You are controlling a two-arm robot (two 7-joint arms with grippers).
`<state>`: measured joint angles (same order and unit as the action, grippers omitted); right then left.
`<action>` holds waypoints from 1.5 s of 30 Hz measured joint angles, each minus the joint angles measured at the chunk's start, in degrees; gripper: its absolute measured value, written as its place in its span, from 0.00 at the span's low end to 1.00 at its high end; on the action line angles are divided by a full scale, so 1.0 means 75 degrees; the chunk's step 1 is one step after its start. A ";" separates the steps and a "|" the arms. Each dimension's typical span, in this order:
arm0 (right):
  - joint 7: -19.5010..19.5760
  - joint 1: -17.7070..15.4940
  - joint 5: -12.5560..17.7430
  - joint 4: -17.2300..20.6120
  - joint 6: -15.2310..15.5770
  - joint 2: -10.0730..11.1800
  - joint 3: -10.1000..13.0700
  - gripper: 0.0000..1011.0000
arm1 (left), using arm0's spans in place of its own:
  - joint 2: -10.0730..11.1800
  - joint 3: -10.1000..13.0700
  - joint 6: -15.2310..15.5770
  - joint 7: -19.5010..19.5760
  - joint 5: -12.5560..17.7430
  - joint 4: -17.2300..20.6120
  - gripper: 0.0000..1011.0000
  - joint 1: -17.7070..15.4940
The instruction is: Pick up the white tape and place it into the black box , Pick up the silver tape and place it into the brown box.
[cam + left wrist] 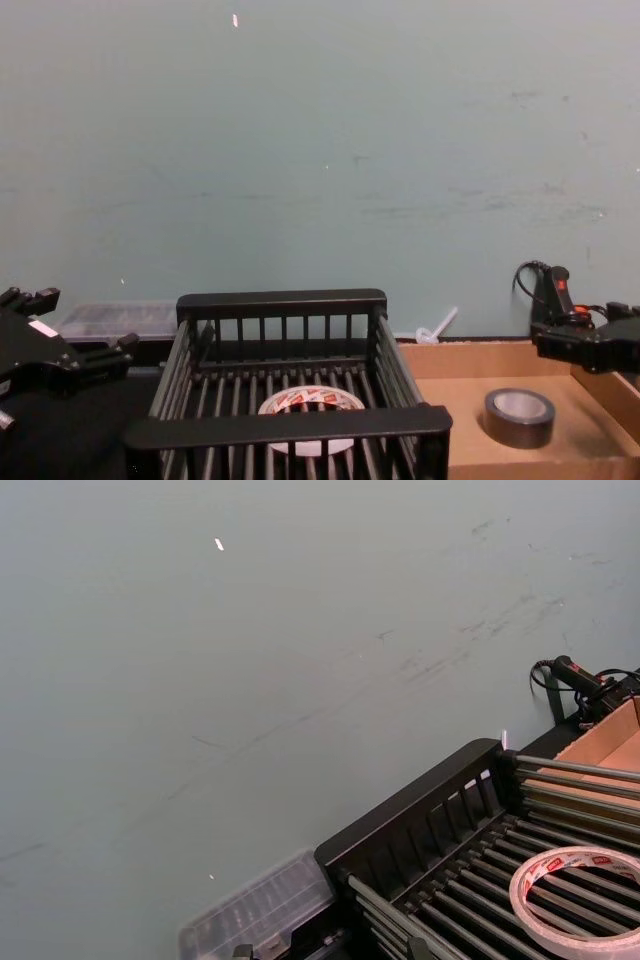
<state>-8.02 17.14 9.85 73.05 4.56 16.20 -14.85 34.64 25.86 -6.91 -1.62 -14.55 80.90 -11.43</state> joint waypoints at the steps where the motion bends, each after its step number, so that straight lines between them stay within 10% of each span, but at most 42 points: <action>1: 0.0000 -0.0001 0.0001 0.0002 0.0001 0.0001 0.0000 0.99 | 0.0000 0.0000 0.0000 0.0000 0.0000 0.0000 0.99 0.0000; 45: -0.0007 -0.0020 0.0027 0.0039 0.0006 0.0020 -0.0011 0.99 | 0.0000 0.0000 0.0000 0.0000 0.0000 0.0000 0.99 0.0000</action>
<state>-8.08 16.99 10.06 73.34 4.60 16.35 -14.93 34.65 25.86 -6.91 -1.62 -14.55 80.90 -11.43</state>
